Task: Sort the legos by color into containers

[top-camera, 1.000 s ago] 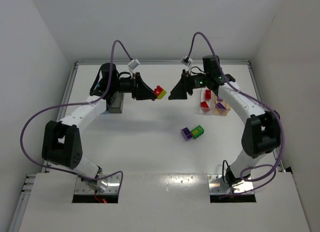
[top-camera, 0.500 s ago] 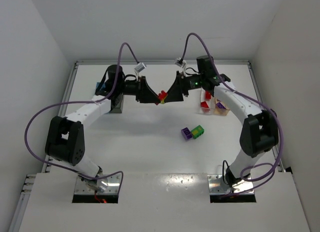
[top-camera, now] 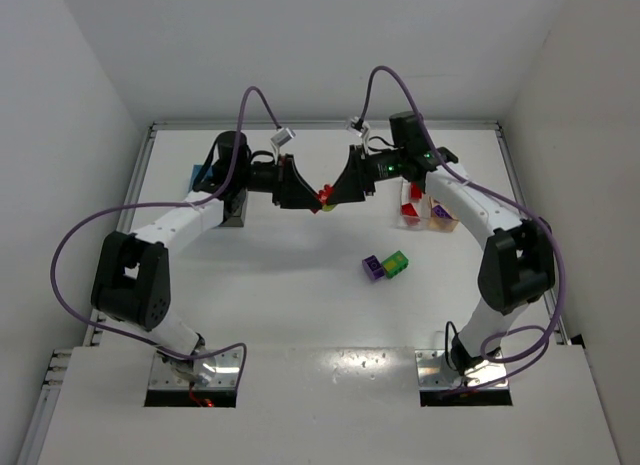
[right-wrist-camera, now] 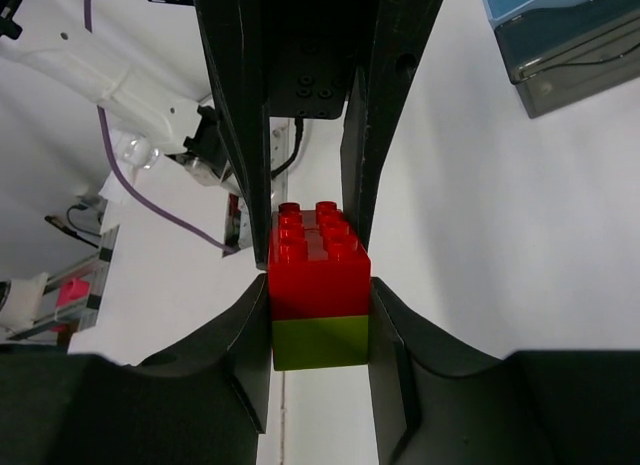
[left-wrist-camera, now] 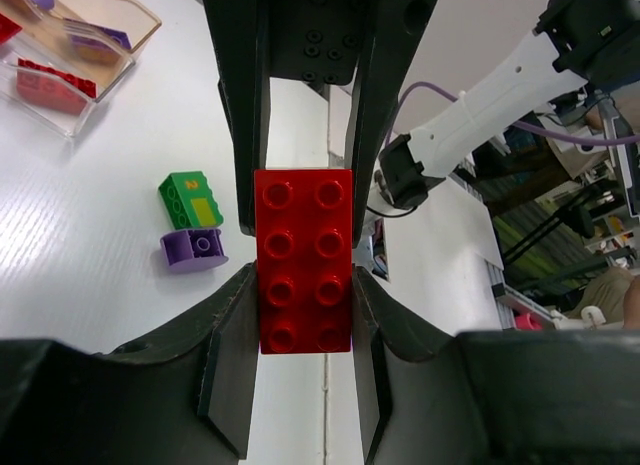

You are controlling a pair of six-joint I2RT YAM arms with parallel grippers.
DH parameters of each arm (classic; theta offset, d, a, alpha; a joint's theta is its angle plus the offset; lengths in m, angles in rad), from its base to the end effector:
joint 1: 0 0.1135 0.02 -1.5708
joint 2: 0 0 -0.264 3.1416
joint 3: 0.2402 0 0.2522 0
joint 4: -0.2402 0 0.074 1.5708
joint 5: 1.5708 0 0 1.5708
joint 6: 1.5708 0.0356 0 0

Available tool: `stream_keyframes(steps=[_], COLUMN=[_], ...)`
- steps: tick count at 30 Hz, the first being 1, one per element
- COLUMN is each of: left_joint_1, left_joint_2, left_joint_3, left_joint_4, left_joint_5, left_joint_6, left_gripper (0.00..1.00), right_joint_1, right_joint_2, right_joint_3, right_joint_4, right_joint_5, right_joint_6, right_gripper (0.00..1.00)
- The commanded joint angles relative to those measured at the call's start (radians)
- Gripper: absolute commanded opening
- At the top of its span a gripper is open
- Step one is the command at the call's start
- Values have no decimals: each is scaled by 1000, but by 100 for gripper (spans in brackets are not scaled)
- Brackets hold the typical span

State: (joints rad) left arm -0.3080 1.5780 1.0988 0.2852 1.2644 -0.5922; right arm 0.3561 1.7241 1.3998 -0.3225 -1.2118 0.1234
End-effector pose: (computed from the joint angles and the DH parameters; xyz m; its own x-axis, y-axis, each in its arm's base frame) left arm 0.3233 -0.1385 0.3015 -0.7011 0.0464 -0.7116 0.7130 0.0358 -0.7002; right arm 0.3452 0.1639 0.3011 -0.6618 -0.2000 -0.7225 -0.7470 0.0942 0.6582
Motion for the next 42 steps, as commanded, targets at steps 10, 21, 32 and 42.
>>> stream_keyframes(steps=[10, 21, 32, 42], left_joint_1=[283, -38, -272, -370], left_joint_2=[-26, 29, 547, 844], left_joint_3=[-85, -4, 537, 938], left_joint_4=[589, 38, -182, -196], left_joint_5=[-158, -434, -603, -634], left_joint_6=[-469, 27, 49, 36], left_gripper=[13, 13, 13, 17], right_joint_1=[14, -152, -413, -612], right_joint_2=[-96, -335, -547, -587], right_joint_3=[-77, -133, -217, -236], right_joint_4=[-201, -278, -257, -237], right_joint_5=[52, 317, 600, 505], right_joint_6=[-263, -263, -173, -123], right_gripper=[0, 0, 0, 0])
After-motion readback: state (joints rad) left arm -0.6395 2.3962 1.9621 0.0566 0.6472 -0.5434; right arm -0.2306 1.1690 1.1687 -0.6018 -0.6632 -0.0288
